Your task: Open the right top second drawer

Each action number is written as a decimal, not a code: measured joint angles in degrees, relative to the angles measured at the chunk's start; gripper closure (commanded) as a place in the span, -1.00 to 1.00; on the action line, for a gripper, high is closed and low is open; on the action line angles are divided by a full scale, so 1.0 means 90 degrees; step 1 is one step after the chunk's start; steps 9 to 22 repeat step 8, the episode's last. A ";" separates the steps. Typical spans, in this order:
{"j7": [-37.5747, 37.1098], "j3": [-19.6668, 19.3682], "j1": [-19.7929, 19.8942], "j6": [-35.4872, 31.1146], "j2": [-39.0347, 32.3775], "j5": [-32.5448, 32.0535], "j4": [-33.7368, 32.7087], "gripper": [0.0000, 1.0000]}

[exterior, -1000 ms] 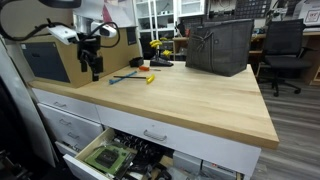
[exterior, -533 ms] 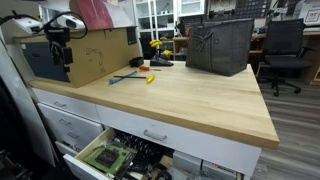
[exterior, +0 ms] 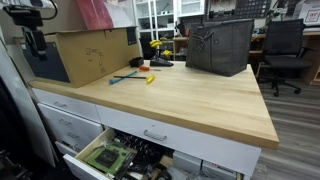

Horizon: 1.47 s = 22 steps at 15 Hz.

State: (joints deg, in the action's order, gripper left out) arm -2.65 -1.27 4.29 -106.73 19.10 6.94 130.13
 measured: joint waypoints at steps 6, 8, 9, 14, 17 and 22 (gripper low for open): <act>0.0092 0.0029 -0.0023 0.0482 0.0757 -0.0637 -0.0043 -1.00; 0.0177 0.0029 -0.0039 0.0495 0.0844 -0.0847 -0.0116 -1.00; 0.0177 0.0029 -0.0039 0.0495 0.0844 -0.0847 -0.0116 -1.00; 0.0177 0.0029 -0.0039 0.0495 0.0844 -0.0847 -0.0116 -1.00; 0.0177 0.0029 -0.0039 0.0495 0.0844 -0.0847 -0.0116 -1.00; 0.0177 0.0029 -0.0039 0.0495 0.0844 -0.0847 -0.0116 -1.00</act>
